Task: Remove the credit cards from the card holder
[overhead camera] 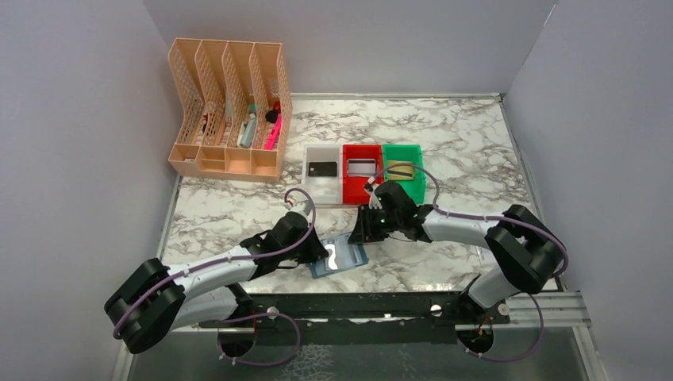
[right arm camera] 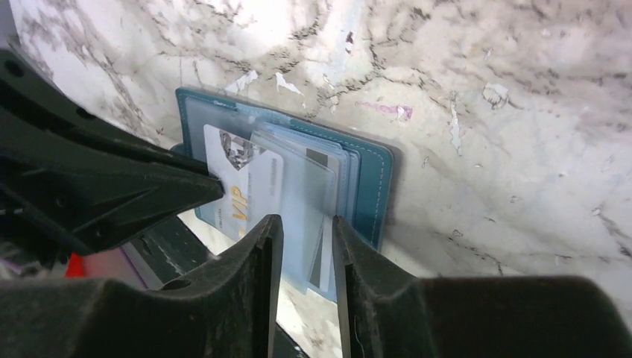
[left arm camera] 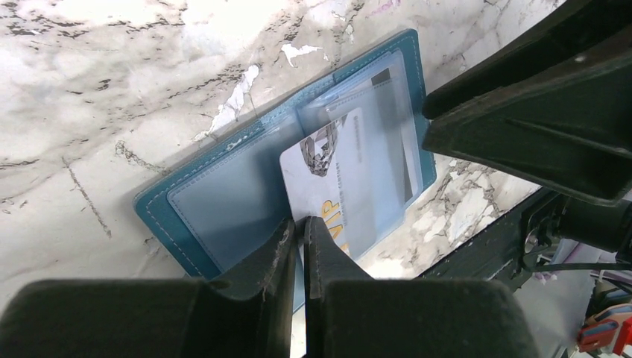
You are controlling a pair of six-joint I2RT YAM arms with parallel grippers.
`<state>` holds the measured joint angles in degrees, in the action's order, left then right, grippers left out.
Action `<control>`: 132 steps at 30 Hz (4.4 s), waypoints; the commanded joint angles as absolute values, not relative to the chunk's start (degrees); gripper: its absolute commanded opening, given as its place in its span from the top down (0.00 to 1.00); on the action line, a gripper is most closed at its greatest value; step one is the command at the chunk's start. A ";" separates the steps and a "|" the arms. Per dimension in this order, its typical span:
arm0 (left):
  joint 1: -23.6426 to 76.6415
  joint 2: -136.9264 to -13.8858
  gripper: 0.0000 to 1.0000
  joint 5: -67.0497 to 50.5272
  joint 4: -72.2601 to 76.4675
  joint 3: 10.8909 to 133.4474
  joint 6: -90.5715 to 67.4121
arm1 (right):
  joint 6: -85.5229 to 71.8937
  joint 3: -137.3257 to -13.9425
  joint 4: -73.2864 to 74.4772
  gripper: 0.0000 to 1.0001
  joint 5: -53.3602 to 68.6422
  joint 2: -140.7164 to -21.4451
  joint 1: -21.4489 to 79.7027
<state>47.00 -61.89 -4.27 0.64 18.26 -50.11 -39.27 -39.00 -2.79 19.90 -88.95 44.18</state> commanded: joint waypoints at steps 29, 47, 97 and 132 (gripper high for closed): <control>46.86 -66.16 0.67 -8.58 7.09 16.30 -52.18 | -43.07 -33.70 -10.39 0.65 25.07 -97.56 45.44; 46.36 -59.88 0.91 -1.78 -1.80 18.03 -50.50 | -44.84 -33.01 -11.54 0.66 23.73 -94.09 45.43; 46.39 -57.60 1.00 -0.72 -6.75 23.94 -45.18 | -45.29 -34.05 -10.12 0.69 21.14 -92.21 45.43; 46.41 -47.74 1.00 -4.17 -0.26 23.59 -47.10 | -49.70 -21.03 -18.20 0.40 21.09 -67.32 37.12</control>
<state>46.48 -48.58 -0.64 -4.69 22.79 -46.28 -47.59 -24.62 -8.80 11.62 -67.46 42.04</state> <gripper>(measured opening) 0.011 0.597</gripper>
